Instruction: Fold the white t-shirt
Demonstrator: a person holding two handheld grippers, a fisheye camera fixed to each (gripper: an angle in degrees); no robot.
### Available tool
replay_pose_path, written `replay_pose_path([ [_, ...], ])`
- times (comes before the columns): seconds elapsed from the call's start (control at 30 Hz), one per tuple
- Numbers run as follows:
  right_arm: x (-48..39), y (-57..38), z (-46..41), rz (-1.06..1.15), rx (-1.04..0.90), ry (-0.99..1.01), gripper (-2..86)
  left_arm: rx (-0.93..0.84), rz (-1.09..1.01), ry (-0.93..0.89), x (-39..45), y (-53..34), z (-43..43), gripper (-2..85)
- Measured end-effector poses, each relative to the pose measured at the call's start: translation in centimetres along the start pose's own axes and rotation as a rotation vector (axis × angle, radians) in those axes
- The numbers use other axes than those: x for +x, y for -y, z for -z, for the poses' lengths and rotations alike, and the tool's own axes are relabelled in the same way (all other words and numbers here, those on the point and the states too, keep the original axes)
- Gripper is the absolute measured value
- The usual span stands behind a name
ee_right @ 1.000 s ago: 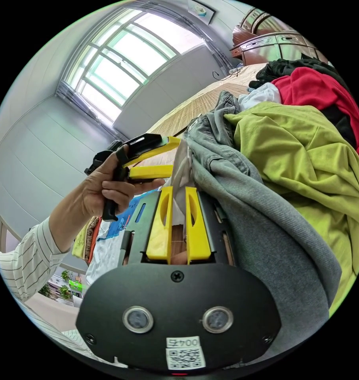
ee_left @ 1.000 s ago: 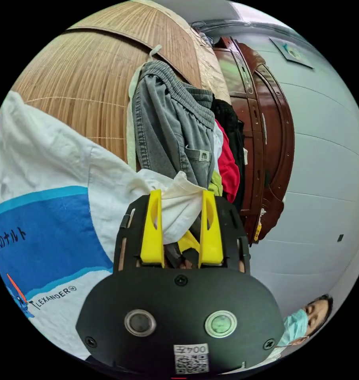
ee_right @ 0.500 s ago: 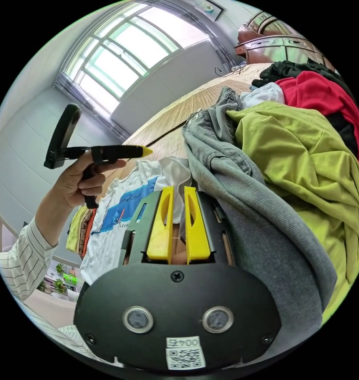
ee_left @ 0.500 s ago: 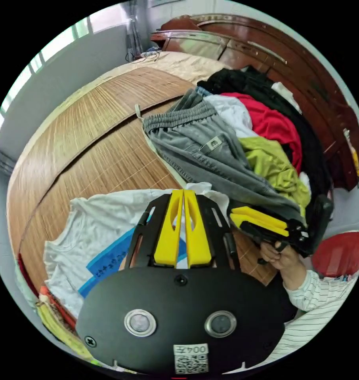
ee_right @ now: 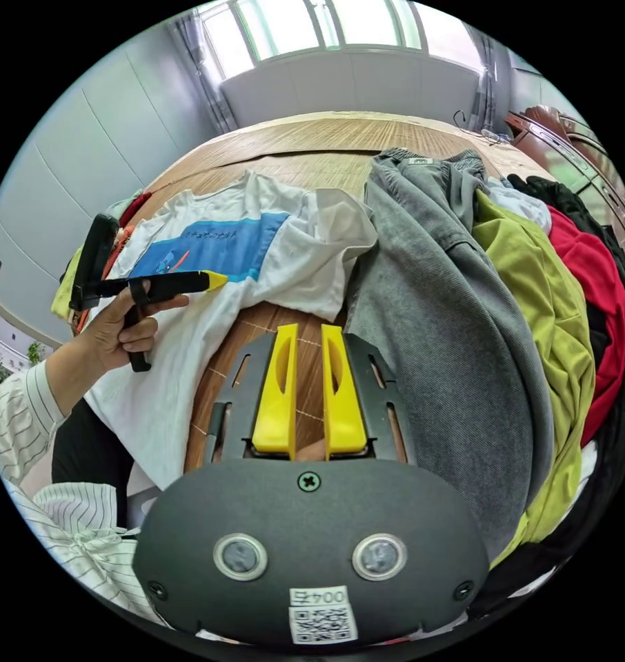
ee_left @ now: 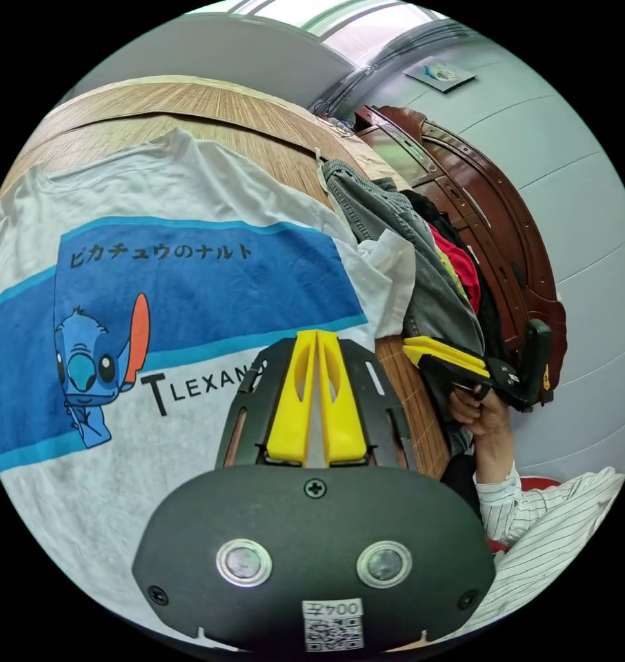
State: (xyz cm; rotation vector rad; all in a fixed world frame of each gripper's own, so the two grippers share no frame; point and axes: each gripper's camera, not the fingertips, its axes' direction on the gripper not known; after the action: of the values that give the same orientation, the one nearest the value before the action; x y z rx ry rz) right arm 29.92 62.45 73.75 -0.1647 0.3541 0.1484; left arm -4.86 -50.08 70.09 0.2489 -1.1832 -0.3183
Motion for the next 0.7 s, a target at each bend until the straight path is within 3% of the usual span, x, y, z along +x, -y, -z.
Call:
replay_pose_path([
  [0.13, -0.6, 1.4, 0.0, -0.075, 0.044, -0.101, 9.6, 0.007, 0.069, -0.152, -4.5, -1.7, -2.0, 0.6],
  [0.3, -1.6, 3.5, -0.7, -0.125, 0.059, -0.039, 9.0, 0.007, 0.115, -0.267, -9.0, -3.9, -4.8, 0.7],
  [0.6, -4.7, 5.1, 0.7, 0.001, -0.046, -0.109, 3.9, 0.013, 0.122, -0.303, -12.6, -6.4, -7.8, 0.7],
  [0.7, -6.5, 7.2, 3.4, 0.155, -0.079, -0.16, 3.1, 0.013, 0.124, -0.311, -13.6, -6.8, -8.4, 0.6],
])
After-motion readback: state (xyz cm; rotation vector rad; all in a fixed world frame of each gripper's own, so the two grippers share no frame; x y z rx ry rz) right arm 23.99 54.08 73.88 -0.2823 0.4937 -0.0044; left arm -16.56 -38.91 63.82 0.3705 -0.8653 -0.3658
